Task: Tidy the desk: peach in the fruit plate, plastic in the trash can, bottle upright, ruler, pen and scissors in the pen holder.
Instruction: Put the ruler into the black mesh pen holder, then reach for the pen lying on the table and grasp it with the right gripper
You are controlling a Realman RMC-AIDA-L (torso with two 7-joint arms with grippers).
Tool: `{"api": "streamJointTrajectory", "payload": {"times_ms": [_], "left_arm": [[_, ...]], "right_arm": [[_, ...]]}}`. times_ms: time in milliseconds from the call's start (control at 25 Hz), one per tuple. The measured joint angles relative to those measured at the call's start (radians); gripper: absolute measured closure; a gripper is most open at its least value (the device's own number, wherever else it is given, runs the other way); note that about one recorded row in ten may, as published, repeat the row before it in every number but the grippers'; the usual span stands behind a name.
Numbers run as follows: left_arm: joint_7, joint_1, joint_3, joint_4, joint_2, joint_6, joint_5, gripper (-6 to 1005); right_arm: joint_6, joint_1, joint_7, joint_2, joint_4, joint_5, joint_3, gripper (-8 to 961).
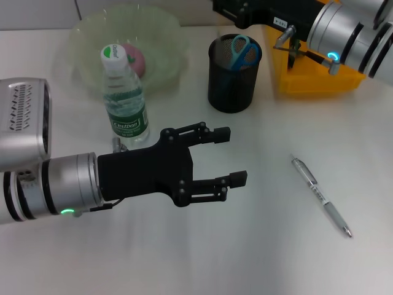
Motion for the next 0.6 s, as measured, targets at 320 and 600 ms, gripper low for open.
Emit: {"api": "streamJointTrajectory", "payload": {"times_ms": [320,600], "left_arm": [[0.000,-0.002,0.000,0.000,0.001,-0.008,0.000,212],[-0.001,0.000,-0.004,0.003,0.001,-0.006,0.000,212]], "right_arm": [[0.004,-0.008,0.017,0.000,-0.022,0.005,-0.007,362],[-0.002,-0.099,0.241,-0.004,-0.217,-0.059,-0.056,296]]}}
